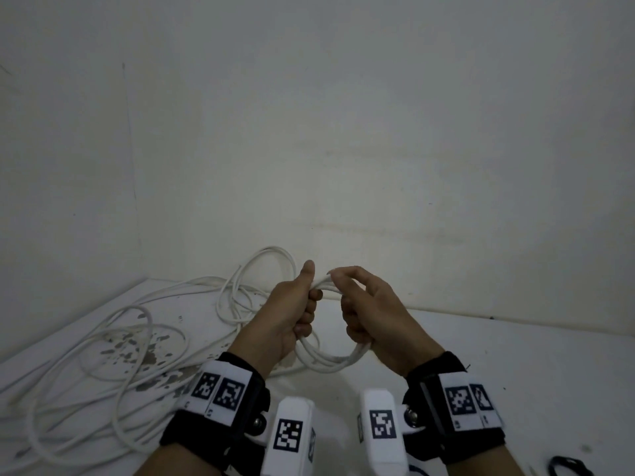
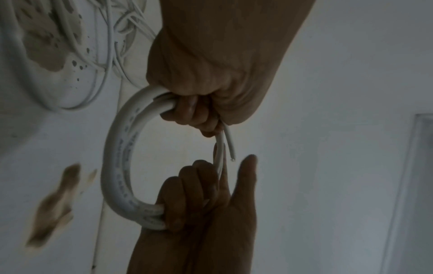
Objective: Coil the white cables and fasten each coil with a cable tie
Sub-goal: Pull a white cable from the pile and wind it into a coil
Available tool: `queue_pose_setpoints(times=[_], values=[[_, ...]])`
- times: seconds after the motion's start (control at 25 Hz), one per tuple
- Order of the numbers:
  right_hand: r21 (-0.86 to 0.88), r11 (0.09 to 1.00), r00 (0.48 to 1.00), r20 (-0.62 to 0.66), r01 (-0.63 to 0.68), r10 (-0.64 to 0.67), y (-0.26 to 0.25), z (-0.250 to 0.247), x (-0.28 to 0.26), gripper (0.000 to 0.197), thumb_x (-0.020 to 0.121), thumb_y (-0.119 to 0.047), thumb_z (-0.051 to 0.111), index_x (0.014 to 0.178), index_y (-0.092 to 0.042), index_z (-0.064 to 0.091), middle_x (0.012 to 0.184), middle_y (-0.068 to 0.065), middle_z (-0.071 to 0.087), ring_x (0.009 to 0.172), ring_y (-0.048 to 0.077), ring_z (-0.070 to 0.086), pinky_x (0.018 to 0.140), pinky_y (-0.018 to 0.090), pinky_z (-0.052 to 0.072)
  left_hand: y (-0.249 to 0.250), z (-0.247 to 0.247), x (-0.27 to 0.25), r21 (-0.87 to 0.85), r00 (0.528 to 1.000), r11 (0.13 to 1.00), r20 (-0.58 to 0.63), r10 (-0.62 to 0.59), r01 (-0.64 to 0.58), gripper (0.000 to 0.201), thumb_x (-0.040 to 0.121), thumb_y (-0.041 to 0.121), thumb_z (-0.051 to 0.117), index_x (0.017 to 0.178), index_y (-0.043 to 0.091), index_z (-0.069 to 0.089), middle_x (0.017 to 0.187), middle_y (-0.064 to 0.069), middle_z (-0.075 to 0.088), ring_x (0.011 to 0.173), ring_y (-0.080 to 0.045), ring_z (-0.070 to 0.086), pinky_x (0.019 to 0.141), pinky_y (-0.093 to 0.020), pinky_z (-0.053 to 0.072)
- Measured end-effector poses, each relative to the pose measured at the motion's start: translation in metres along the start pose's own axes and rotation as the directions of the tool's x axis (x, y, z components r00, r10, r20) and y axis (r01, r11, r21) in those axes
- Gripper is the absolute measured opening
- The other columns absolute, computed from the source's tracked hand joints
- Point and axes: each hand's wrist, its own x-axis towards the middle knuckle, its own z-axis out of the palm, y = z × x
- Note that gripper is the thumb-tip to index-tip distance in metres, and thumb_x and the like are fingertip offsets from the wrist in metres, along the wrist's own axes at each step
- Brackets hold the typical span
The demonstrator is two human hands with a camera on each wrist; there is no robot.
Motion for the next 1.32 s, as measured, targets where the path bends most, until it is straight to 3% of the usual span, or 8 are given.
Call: queue_pose_setpoints(times=[0.16, 0.24, 0.48, 0.8, 0.96, 1.16, 1.24, 1.32], values=[[-0.231, 0.940, 0.954, -0.105, 0.251, -0.280, 0.002, 0.007, -0.004, 0.019, 0.098, -0.027, 0.060, 0.102, -0.011, 0.071, 0.049, -0.018, 0.053, 0.041, 0.001, 0.044, 0.045, 0.009, 0.033, 0.000, 0.001, 0.002, 0.043, 1.000, 0.999, 0.020, 0.013, -0.014, 0.056, 0.097, 0.060, 0.039, 0.070, 0.012, 0.050, 0.044, 0.008, 0.030, 0.037, -0.007, 0.022, 0.037, -0.020, 0.020], [-0.323, 0.904, 0.920, -0.179, 0.281, -0.350, 0.005, 0.008, -0.001, 0.020, 0.100, -0.032, 0.056, 0.096, -0.017, 0.068, 0.050, -0.019, 0.052, 0.044, 0.002, 0.041, 0.048, 0.011, 0.032, 0.003, -0.001, 0.002, 0.002, 0.995, 1.000, 0.102, -0.003, 0.003, 0.054, 0.096, 0.061, 0.041, 0.071, 0.014, 0.051, 0.049, 0.008, 0.028, 0.041, -0.007, 0.020, 0.038, -0.019, 0.020], [-0.348, 0.898, 0.905, -0.226, 0.269, -0.359, 0.013, 0.016, 0.003, 0.020, 0.105, -0.038, 0.039, 0.095, -0.023, 0.048, 0.051, -0.012, 0.040, 0.047, 0.007, 0.031, 0.051, 0.029, 0.031, 0.006, -0.005, -0.001, 0.010, 0.987, 0.999, 0.157, 0.042, -0.044, 0.044, 0.102, 0.046, 0.040, 0.072, 0.016, 0.051, 0.051, 0.008, 0.029, 0.041, -0.006, 0.021, 0.037, -0.018, 0.023], [-0.205, 0.966, 0.951, -0.233, 0.158, -0.205, 0.012, 0.019, 0.004, 0.023, 0.106, -0.039, 0.034, 0.094, -0.020, 0.042, 0.068, 0.010, 0.038, 0.051, 0.016, 0.028, 0.047, 0.029, 0.029, 0.006, -0.002, 0.001, 0.015, 0.998, 1.000, 0.051, 0.020, -0.021, 0.038, 0.099, 0.035, 0.043, 0.066, 0.016, 0.049, 0.047, 0.008, 0.033, 0.040, -0.007, 0.025, 0.038, -0.020, 0.025], [-0.195, 0.975, 0.973, -0.179, 0.107, -0.143, 0.011, 0.026, 0.002, 0.021, 0.106, -0.039, 0.036, 0.097, -0.021, 0.043, 0.069, 0.008, 0.039, 0.049, 0.012, 0.030, 0.044, 0.027, 0.030, 0.007, -0.006, 0.004, 0.028, 1.000, 1.000, -0.015, -0.005, 0.005, 0.036, 0.094, 0.029, 0.046, 0.060, 0.018, 0.042, 0.045, 0.008, 0.030, 0.038, -0.008, 0.022, 0.035, -0.020, 0.020], [-0.009, 1.000, 0.998, -0.055, 0.004, -0.005, 0.003, 0.029, -0.001, 0.023, 0.105, -0.033, 0.041, 0.092, -0.016, 0.050, 0.067, 0.008, 0.040, 0.049, 0.016, 0.036, 0.043, 0.028, 0.037, 0.013, -0.019, 0.004, 0.062, 0.998, 0.997, 0.041, -0.052, 0.049, 0.040, 0.096, 0.032, 0.047, 0.060, 0.016, 0.046, 0.046, 0.007, 0.026, 0.035, -0.007, 0.018, 0.034, -0.017, 0.014], [-0.181, 0.979, 0.995, -0.007, 0.098, -0.101, 0.000, 0.024, -0.001, 0.021, 0.102, -0.035, 0.049, 0.096, -0.018, 0.058, 0.076, 0.013, 0.054, 0.059, 0.022, 0.050, 0.051, 0.033, 0.051, 0.011, -0.019, 0.001, 0.146, 0.997, 0.989, 0.065, -0.032, 0.022, 0.037, 0.099, 0.034, 0.046, 0.067, 0.015, 0.049, 0.048, 0.006, 0.029, 0.037, -0.008, 0.020, 0.035, -0.020, 0.017], [-0.437, 0.864, 0.963, 0.023, 0.250, -0.267, -0.001, 0.019, 0.000, 0.010, 0.098, -0.031, 0.058, 0.097, -0.022, 0.064, 0.074, -0.001, 0.064, 0.065, 0.021, 0.060, 0.059, 0.039, 0.057, 0.010, -0.016, 0.001, 0.112, 0.995, 0.994, 0.093, -0.020, 0.009, 0.036, 0.101, 0.037, 0.046, 0.073, 0.016, 0.053, 0.049, 0.006, 0.029, 0.038, -0.007, 0.020, 0.034, -0.019, 0.018]])
